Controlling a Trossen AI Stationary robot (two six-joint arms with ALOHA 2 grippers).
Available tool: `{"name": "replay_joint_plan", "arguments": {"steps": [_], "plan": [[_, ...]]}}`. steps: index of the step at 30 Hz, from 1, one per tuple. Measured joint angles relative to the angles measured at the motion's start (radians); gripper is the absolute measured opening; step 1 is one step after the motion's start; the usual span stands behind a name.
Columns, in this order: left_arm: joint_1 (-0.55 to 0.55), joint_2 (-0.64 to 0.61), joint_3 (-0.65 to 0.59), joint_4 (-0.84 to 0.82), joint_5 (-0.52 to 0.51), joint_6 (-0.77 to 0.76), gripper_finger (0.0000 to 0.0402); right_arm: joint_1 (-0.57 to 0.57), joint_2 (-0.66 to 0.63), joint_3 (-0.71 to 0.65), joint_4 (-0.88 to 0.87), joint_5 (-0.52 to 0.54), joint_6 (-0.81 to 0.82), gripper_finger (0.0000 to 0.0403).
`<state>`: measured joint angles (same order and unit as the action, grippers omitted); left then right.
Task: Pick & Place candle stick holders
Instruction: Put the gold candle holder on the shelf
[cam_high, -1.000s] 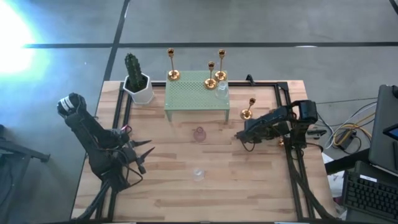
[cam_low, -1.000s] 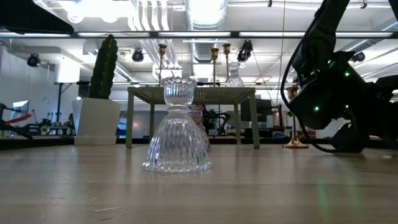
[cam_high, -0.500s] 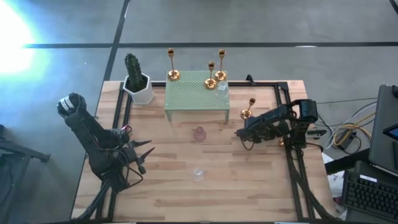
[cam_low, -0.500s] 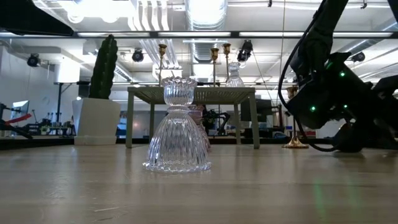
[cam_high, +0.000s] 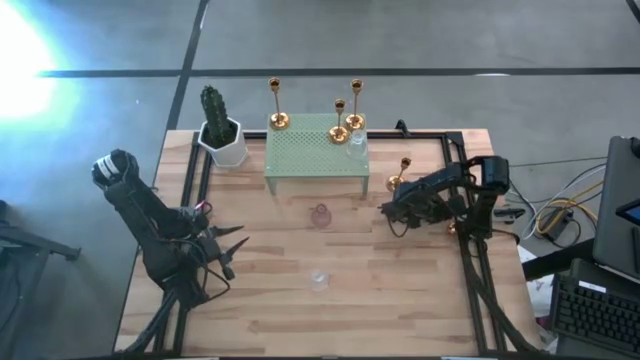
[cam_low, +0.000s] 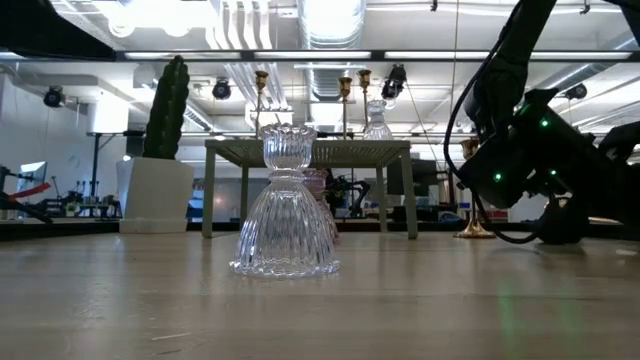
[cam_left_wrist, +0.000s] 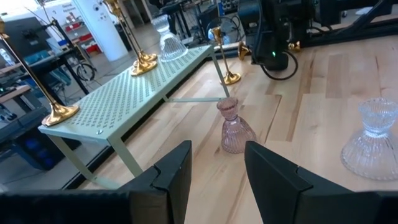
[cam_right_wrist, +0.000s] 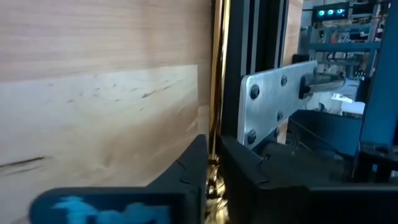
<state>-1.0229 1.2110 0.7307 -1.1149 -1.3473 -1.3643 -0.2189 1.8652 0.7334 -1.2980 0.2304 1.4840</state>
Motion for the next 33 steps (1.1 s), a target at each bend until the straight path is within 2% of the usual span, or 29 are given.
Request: {"name": "replay_joint_plan", "arguments": {"steps": [5, 12, 17, 21, 25, 33], "plan": [[0.000, 0.000, 0.000, 0.000, 0.023, 0.000, 0.0154, -0.022, -0.003, -0.010, 0.022, -0.001, -0.067, 0.0012], [0.000, 0.000, 0.000, 0.000, 0.022, 0.000, 0.0154, 0.002, -0.037, 0.021, 0.019, -0.092, -0.141, 0.0010], [0.000, 0.000, 0.000, 0.000, 0.021, 0.000, 0.0154, 0.056, -0.097, 0.065, -0.007, -0.214, -0.189, 0.0009], [-0.001, 0.000, 0.000, 0.000, 0.021, 0.000, 0.0154, 0.087, -0.160, 0.072, -0.149, -0.215, -0.150, 0.0008], [-0.001, 0.000, 0.000, 0.000, 0.021, 0.000, 0.0154, 0.119, -0.224, 0.069, -0.181, -0.225, -0.126, 0.0006], [-0.001, 0.000, 0.000, 0.000, 0.020, 0.006, 0.0154, 0.224, -0.324, 0.082, -0.185, -0.356, -0.174, 0.0006]]}}
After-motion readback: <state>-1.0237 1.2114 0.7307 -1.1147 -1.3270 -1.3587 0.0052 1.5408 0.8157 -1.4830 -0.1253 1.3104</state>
